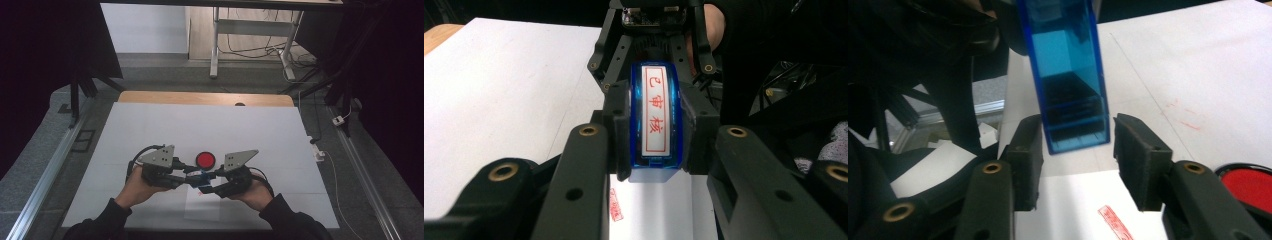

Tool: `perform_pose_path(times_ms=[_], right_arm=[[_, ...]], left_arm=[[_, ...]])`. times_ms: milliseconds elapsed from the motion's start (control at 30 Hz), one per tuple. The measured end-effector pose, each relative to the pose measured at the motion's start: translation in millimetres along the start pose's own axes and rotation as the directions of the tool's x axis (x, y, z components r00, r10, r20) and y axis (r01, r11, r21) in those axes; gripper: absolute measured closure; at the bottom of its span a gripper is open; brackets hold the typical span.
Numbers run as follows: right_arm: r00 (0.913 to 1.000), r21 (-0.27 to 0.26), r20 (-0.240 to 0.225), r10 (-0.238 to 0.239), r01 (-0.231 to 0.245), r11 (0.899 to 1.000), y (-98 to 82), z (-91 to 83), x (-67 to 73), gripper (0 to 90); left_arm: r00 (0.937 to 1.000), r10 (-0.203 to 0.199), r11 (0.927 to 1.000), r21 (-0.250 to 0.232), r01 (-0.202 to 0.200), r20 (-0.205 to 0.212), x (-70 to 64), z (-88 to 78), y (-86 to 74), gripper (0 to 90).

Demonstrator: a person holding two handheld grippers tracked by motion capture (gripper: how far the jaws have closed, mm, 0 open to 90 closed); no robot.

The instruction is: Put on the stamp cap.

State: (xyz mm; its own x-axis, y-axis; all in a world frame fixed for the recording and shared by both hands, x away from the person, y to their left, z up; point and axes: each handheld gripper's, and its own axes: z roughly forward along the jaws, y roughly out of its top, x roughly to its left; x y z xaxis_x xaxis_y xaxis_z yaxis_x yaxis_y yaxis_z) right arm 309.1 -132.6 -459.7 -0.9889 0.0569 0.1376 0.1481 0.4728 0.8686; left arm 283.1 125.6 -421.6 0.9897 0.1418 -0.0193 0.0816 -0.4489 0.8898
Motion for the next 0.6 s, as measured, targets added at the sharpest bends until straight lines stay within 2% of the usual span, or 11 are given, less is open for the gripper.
perform_pose_path(times_ms=[300,600], right_arm=[[0.9984,0.028,0.053,0.017,-0.018,0.999,0.4,-2.9,2.2,43.9],[0.9931,0.05,0.116,0.02,-0.026,0.998,-0.7,-6.5,6.0,36.4]], left_arm=[[0.9992,-0.034,0.9994,0.0,0.034,-0.023,1.2,-5.0,-1.0,70.1],[0.9961,-0.06,0.9979,0.022,0.062,-0.064,2.8,-8.6,-2.5,70.1]])
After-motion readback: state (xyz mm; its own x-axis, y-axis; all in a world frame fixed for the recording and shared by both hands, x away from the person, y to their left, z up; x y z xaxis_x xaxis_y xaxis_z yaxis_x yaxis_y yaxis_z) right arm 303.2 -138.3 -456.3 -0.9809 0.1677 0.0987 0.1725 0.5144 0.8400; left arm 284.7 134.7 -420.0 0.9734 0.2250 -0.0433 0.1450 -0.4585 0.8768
